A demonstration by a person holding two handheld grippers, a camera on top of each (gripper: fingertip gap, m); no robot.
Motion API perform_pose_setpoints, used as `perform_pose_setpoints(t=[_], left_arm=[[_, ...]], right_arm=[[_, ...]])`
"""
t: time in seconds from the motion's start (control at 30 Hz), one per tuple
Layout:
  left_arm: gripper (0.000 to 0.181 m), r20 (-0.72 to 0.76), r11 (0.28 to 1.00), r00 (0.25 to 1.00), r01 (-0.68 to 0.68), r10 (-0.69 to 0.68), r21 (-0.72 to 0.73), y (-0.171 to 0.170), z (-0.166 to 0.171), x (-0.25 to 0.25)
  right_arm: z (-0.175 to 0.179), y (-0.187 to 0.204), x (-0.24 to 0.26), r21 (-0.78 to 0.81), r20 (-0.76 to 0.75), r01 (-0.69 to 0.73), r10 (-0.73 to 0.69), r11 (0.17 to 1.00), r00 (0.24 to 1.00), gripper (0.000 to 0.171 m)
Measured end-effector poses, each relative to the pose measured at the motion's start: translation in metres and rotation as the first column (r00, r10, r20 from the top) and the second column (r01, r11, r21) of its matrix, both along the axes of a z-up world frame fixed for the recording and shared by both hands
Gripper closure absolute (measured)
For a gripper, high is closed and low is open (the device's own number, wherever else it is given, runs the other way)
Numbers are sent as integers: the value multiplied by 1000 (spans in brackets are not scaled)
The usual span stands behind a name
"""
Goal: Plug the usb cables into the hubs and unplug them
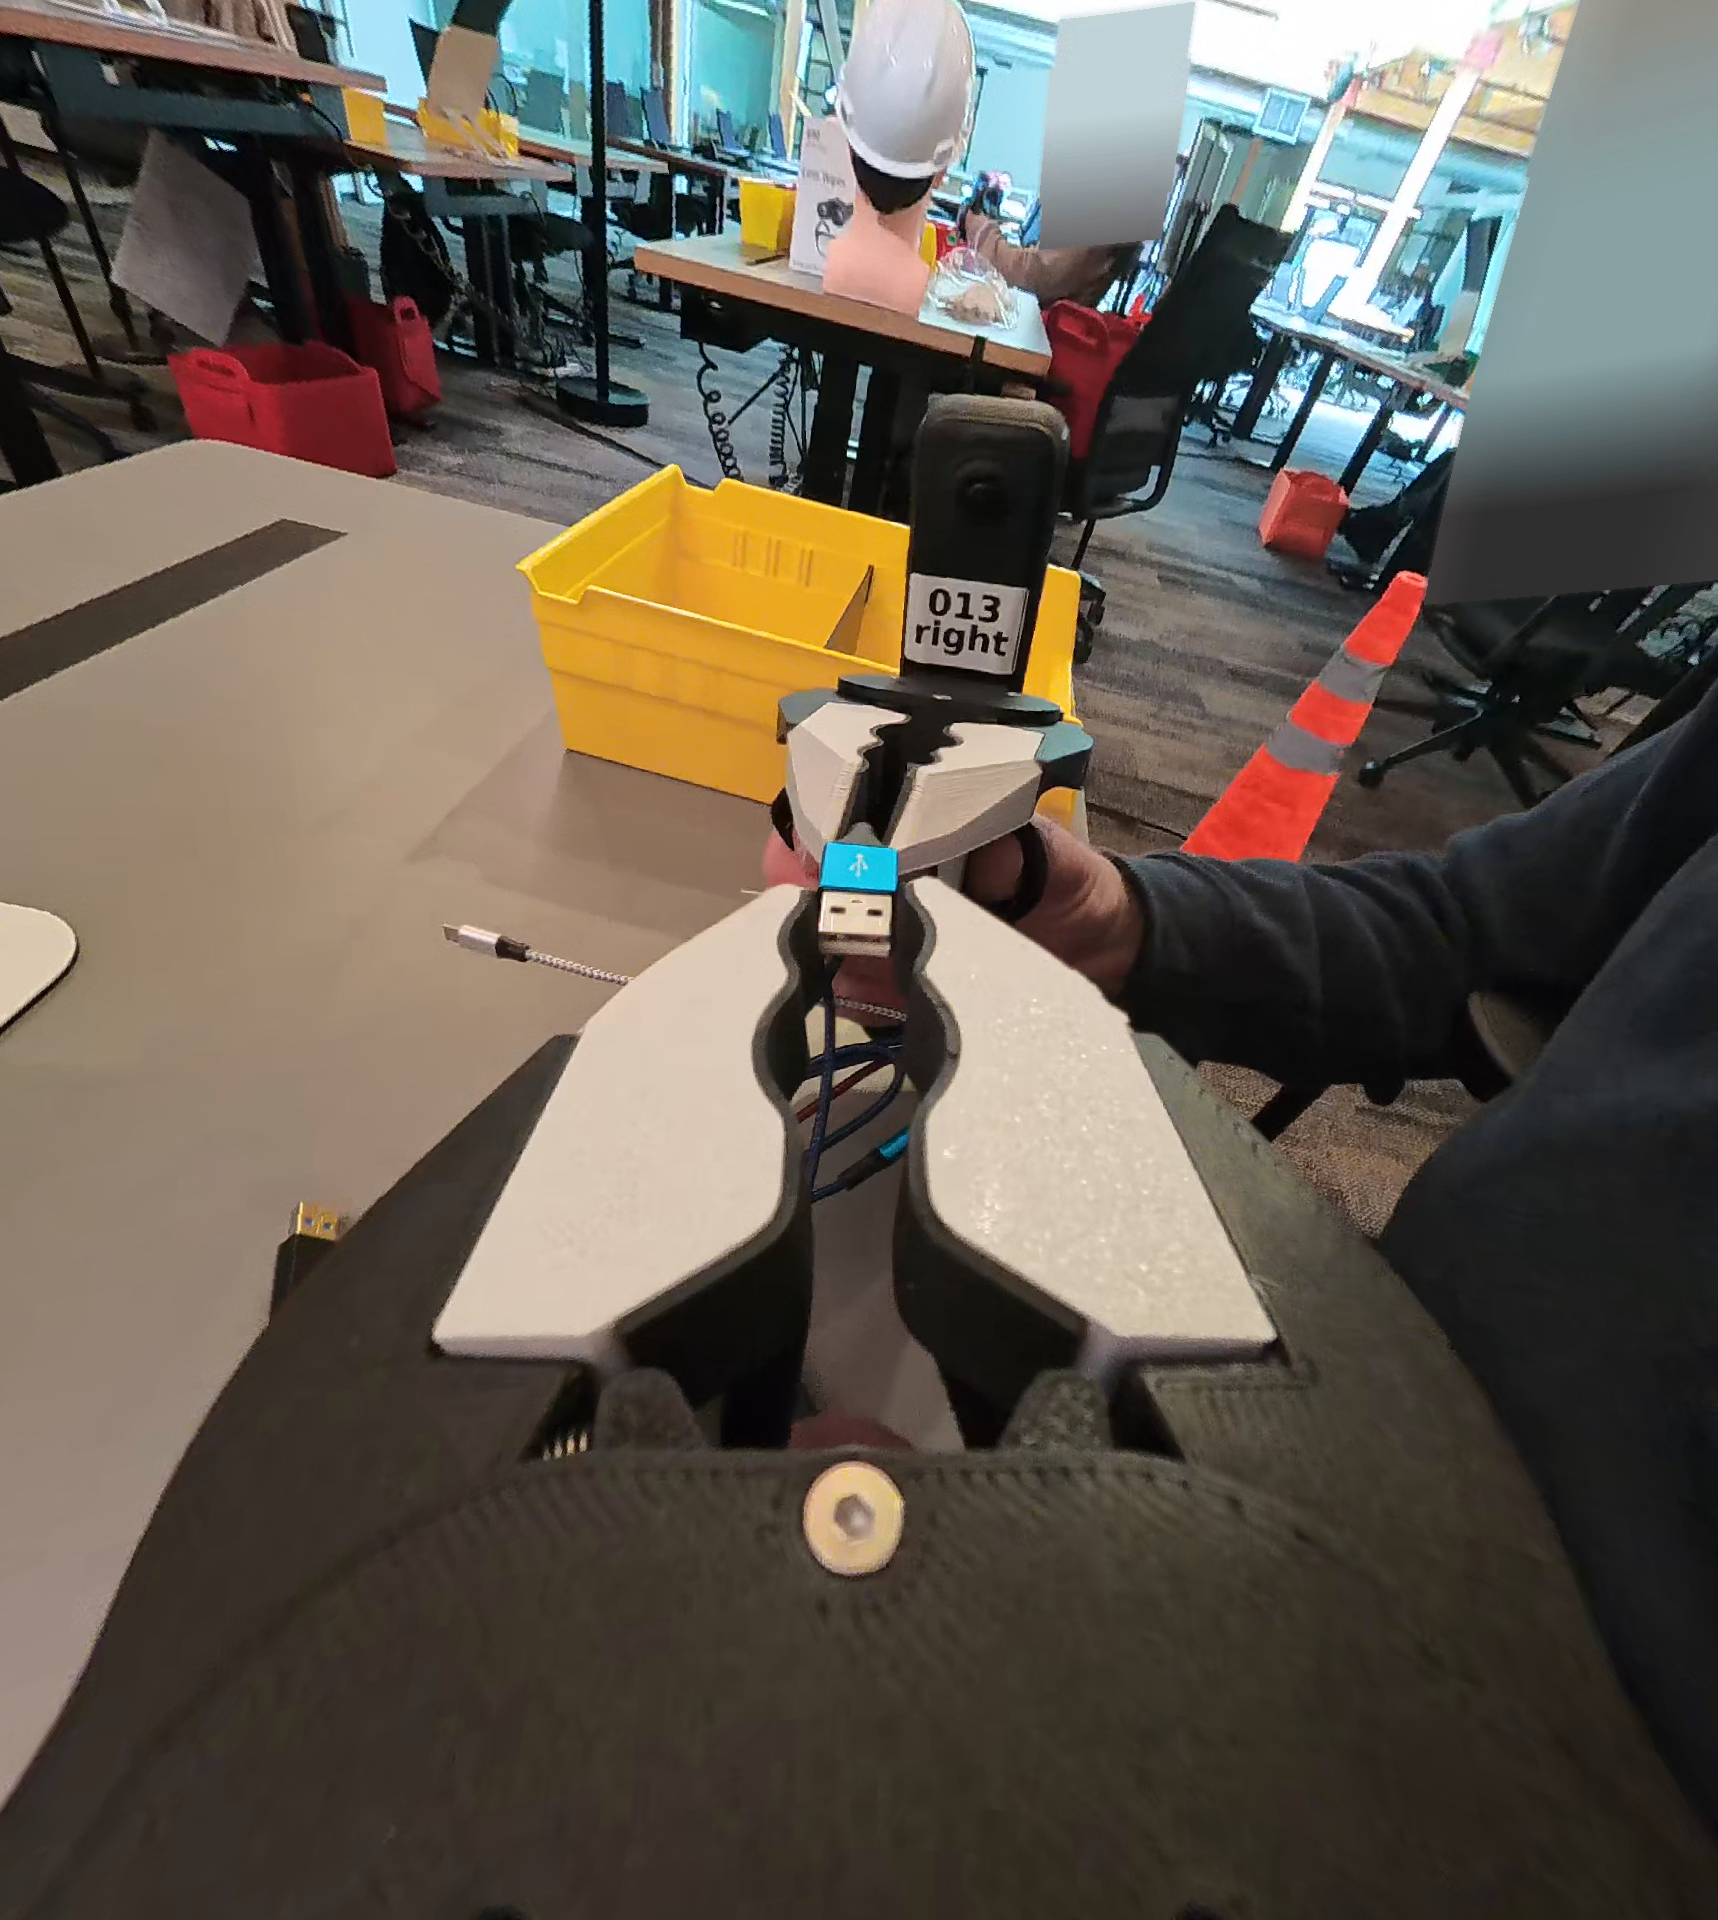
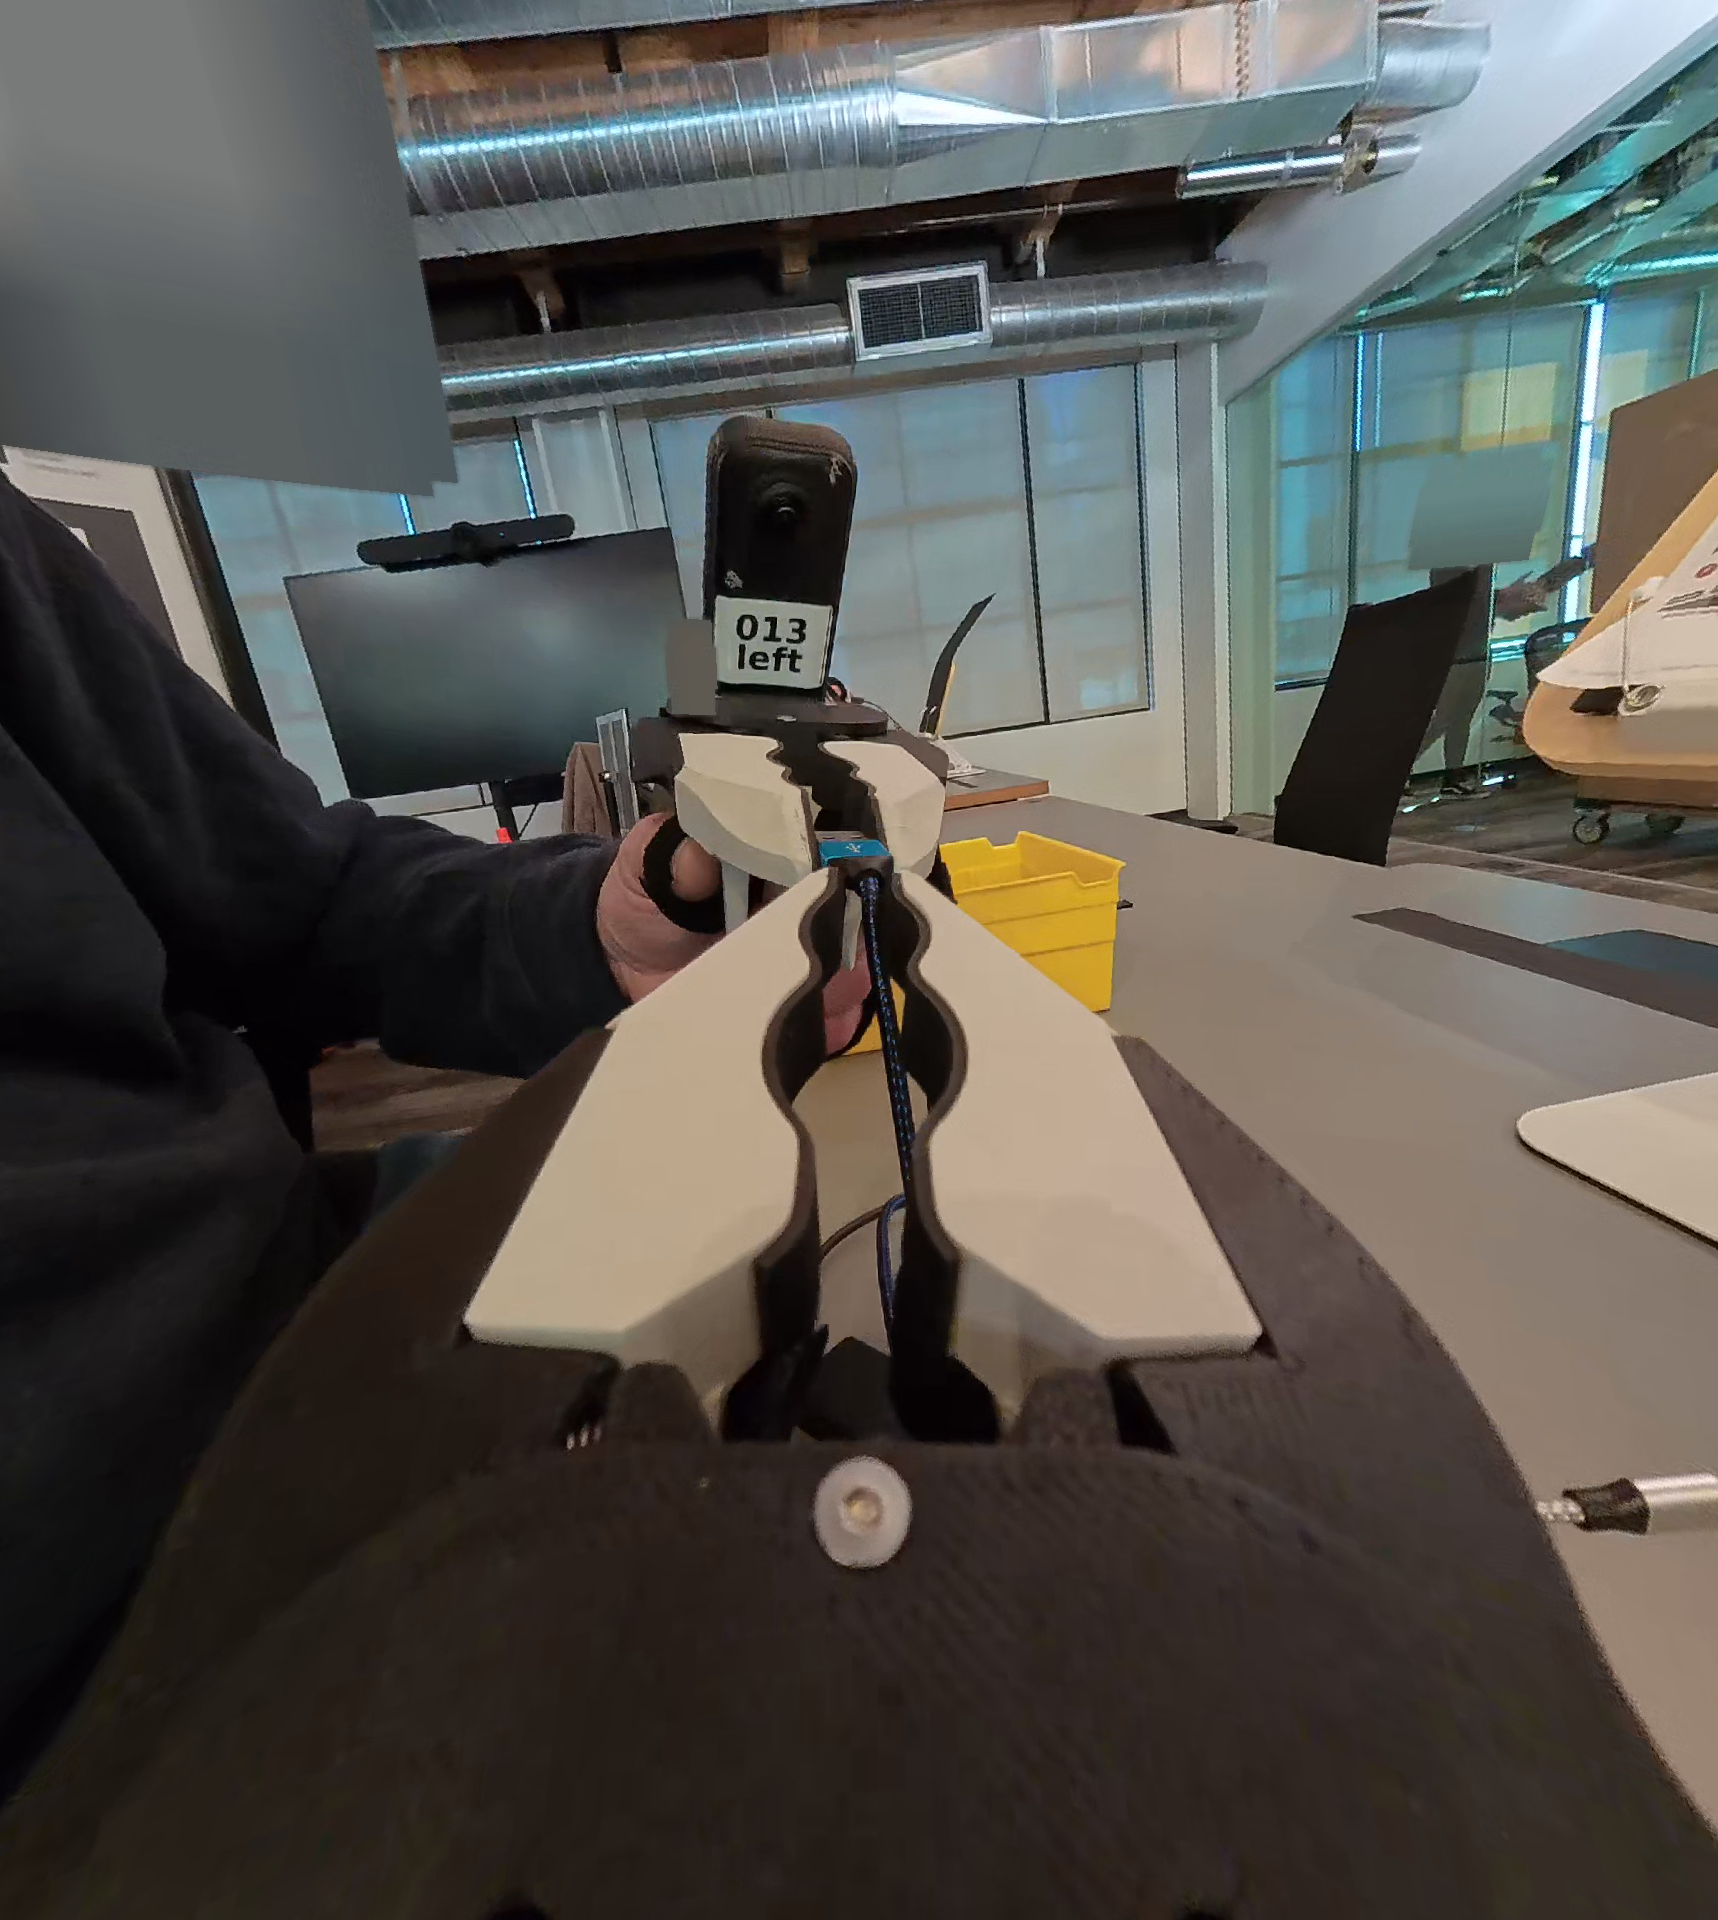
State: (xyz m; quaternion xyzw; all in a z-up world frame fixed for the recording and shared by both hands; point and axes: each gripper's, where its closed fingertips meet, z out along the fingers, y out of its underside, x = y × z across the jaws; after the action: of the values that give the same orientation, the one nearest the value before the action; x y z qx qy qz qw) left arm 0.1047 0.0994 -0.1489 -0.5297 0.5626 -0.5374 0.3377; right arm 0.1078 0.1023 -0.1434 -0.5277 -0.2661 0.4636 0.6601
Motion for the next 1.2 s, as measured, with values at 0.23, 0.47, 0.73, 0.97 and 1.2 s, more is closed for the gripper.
perform_pose_setpoints(t=[0.23,0.47,0.73,0.97,1.2], left_arm=[[169,21,999,1000,15,-14,-41,-3,2,-1],[169,38,997,999,35,-33,-73,-6,6,-1],[169,48,994,998,52,-47,-92,-8,5,-1],[169,43,994,997,61,-57,-94,-10,3,-1],[169,45,991,997,65,-60,-115,-10,0,-2]], right_arm=[[2,-3,-1,56,17,27,-28,998,999,166],[6,-5,0,61,-39,-4,6,998,999,167],[5,-6,0,51,-60,-23,26,998,998,163],[7,-9,0,62,-72,-42,47,997,996,166],[4,-9,0,65,-55,-45,48,997,997,167]])
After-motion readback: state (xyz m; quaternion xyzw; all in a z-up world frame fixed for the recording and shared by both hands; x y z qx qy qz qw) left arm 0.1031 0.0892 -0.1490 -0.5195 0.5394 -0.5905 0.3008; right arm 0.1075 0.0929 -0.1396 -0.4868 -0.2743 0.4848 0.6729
